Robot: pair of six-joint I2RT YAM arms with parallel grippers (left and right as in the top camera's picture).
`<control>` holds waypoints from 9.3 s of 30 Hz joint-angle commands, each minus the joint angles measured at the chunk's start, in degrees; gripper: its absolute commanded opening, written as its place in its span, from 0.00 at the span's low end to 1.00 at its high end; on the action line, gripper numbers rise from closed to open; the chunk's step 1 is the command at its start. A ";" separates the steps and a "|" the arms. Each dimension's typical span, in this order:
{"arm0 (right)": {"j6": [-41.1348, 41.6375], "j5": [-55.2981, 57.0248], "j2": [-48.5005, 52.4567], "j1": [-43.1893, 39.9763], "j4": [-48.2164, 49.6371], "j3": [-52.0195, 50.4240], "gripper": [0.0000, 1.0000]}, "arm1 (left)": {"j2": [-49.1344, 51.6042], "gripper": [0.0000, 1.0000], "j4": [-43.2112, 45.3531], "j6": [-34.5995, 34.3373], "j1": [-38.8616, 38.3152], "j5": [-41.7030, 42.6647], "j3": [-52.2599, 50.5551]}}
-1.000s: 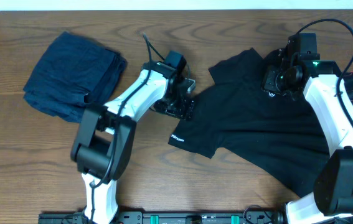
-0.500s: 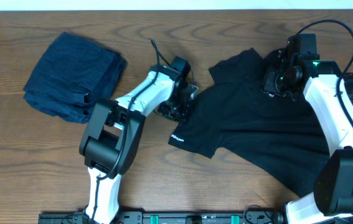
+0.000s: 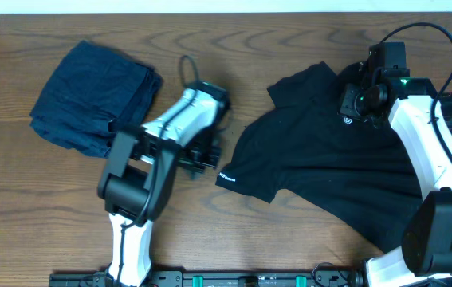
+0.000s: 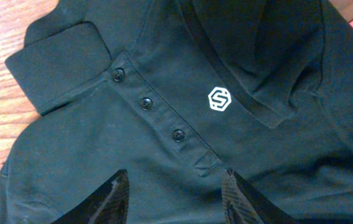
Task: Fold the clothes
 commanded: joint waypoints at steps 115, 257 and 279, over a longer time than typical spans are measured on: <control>-10.88 -15.54 7.61 -3.93 7.56 1.95 0.64 | -40.68 0.64 5.46 -4.72 25.92 7.08 -17.81; 8.02 2.73 -7.82 -6.84 9.44 -33.75 0.32 | -32.59 0.39 29.11 1.66 17.11 4.31 -17.64; 1.92 -2.12 -11.52 -12.44 7.80 -33.75 0.31 | -32.59 0.39 28.68 1.68 17.11 4.31 -17.64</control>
